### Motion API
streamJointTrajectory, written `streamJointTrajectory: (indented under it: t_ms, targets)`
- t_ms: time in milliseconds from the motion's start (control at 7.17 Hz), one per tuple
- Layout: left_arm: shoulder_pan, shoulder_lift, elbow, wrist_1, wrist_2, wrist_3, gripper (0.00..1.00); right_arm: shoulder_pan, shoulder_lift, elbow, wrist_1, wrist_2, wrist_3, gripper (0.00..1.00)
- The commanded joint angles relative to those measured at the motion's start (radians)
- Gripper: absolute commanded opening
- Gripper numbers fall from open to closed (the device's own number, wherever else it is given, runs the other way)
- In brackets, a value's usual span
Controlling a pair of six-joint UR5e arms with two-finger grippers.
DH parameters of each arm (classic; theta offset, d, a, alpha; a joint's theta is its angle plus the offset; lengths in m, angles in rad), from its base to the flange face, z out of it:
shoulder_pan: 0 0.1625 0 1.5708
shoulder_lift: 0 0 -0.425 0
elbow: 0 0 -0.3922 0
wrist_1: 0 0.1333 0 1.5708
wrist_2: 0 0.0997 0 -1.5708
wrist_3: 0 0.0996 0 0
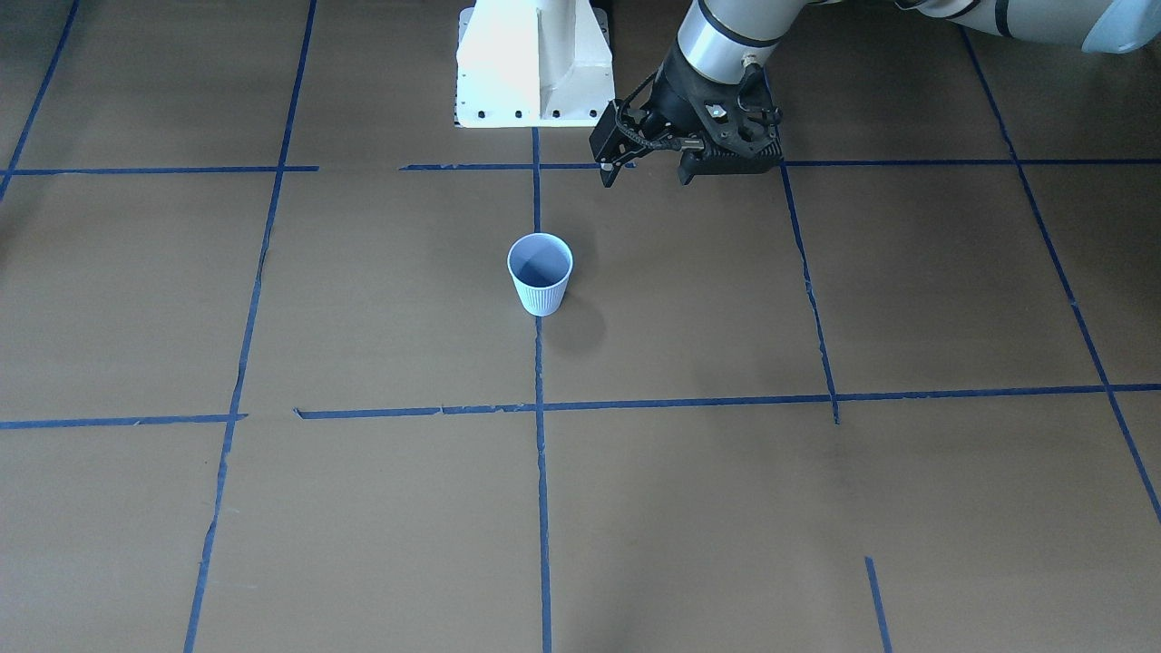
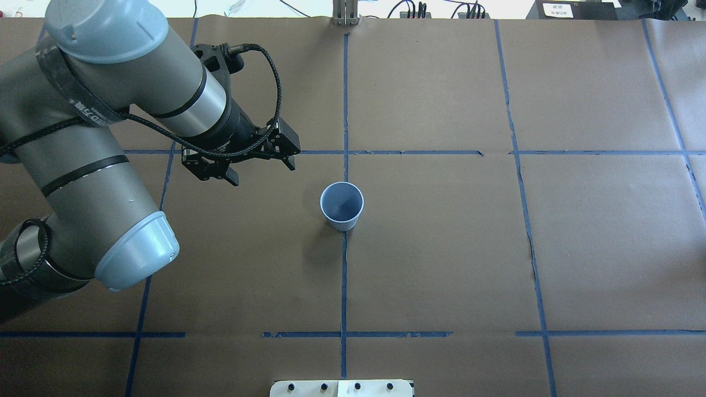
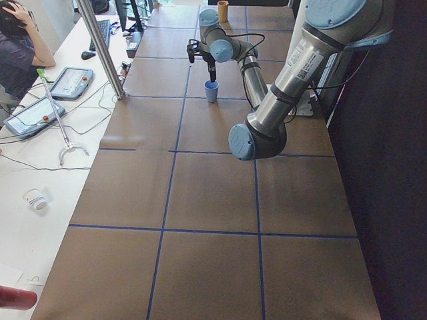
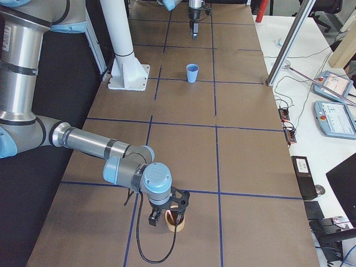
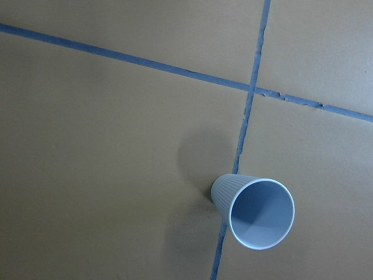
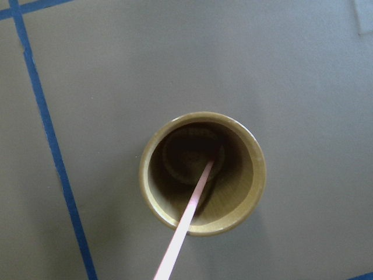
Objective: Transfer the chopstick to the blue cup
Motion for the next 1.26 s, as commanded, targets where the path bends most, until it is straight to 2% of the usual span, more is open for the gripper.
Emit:
streamJointTrajectory:
  t_ms: [0,140,279,558,977,1116]
  targets:
    - [0.000,0.002,-0.005,-0.001,0.000,0.000,1.00,0.001,0.001,0.000,0.003,-0.001,0.007,0.79]
    - [0.000,0.002,-0.005,-0.001,0.000,0.000,1.00,0.001,-0.003,-0.001,0.005,-0.002,0.006,0.79]
    - [0.000,0.002,-0.007,-0.001,0.000,0.000,1.00,0.001,-0.006,-0.001,0.005,-0.002,0.006,0.75]
    - [0.000,0.002,-0.011,-0.001,0.000,0.001,1.00,0.001,-0.010,-0.001,0.006,-0.002,0.006,0.56]
    - [0.000,0.002,-0.028,0.000,0.000,0.001,1.00,0.001,0.002,0.002,0.005,-0.002,0.067,0.05]
    - [-0.001,0.002,-0.033,0.000,-0.002,0.000,1.00,0.002,0.007,0.002,0.006,-0.004,0.067,0.00]
